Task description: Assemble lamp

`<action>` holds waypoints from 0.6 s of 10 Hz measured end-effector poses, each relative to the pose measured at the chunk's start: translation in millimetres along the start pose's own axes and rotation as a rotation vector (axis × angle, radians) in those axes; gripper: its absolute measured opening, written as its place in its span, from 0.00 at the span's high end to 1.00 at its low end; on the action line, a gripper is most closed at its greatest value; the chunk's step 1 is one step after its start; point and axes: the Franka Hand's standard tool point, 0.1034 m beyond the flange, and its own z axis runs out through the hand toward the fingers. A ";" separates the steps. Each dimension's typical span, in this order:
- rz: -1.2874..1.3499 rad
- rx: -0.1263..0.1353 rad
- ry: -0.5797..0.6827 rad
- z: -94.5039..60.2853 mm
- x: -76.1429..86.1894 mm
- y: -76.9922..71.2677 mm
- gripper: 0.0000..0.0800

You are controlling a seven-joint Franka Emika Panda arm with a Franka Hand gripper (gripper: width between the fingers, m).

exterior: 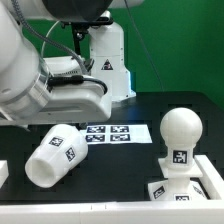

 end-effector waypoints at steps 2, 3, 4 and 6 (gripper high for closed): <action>0.017 0.002 0.004 6.0 11.2 5.9 0.13; 0.009 -0.003 0.026 2.7 12.9 0.0 0.13; 0.005 -0.008 0.057 2.6 21.7 -2.0 0.13; -0.003 -0.015 0.109 3.6 37.2 -6.0 0.13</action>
Offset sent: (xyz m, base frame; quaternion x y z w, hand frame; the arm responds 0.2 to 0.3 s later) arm 0.0274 0.0091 -0.0154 -0.0091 0.0676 0.0044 0.9977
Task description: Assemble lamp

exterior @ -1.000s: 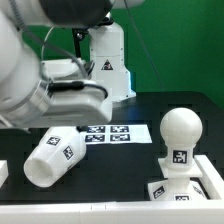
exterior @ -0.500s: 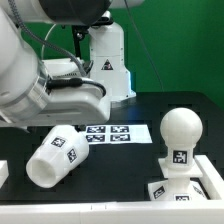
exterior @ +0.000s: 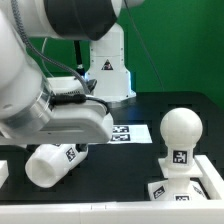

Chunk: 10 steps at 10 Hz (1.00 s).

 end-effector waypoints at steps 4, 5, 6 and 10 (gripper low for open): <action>0.004 -0.003 0.037 2.1 11.3 3.3 0.13; 0.004 -0.003 0.037 2.1 11.3 3.4 0.13; 0.004 -0.003 0.037 2.1 11.3 3.7 0.13; 0.026 0.006 0.015 36.2 21.0 19.9 0.13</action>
Offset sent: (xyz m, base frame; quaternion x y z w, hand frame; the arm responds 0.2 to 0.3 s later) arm 0.0000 0.0000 0.0000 0.0000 0.0000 0.0000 1.0000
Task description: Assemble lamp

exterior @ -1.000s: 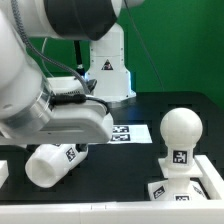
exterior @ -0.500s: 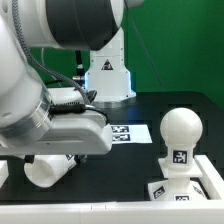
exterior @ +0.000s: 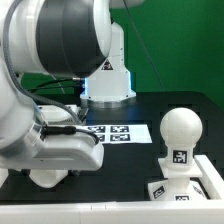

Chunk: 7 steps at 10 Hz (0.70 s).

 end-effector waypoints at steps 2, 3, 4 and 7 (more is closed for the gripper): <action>0.029 0.017 -0.053 8.7 -8.4 -6.1 0.13; 0.057 0.030 -0.117 11.9 -18.5 -5.7 0.13; 0.075 0.035 -0.141 11.5 -20.6 -5.1 0.13; 0.093 0.045 -0.156 13.3 -22.2 -2.3 0.13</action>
Offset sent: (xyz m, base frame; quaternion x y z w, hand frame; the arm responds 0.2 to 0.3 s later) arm -0.0044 0.0218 0.0150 0.0737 -0.0938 0.0351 0.9922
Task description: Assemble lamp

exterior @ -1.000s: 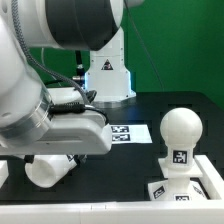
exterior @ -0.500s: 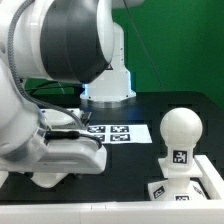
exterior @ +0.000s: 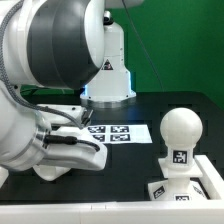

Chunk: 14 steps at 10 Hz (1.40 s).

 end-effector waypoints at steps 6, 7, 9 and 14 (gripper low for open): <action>0.116 0.051 -0.058 23.6 -0.2 2.0 0.13; 0.152 0.059 -0.076 26.0 -2.6 0.6 0.13; 0.168 0.067 -0.080 26.6 -2.3 1.7 0.13; 0.168 0.067 -0.080 26.6 -2.3 1.9 0.45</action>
Offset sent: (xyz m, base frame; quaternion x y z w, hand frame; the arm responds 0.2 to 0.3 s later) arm 0.0000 0.0000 0.0000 0.0000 0.0000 0.0000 1.0000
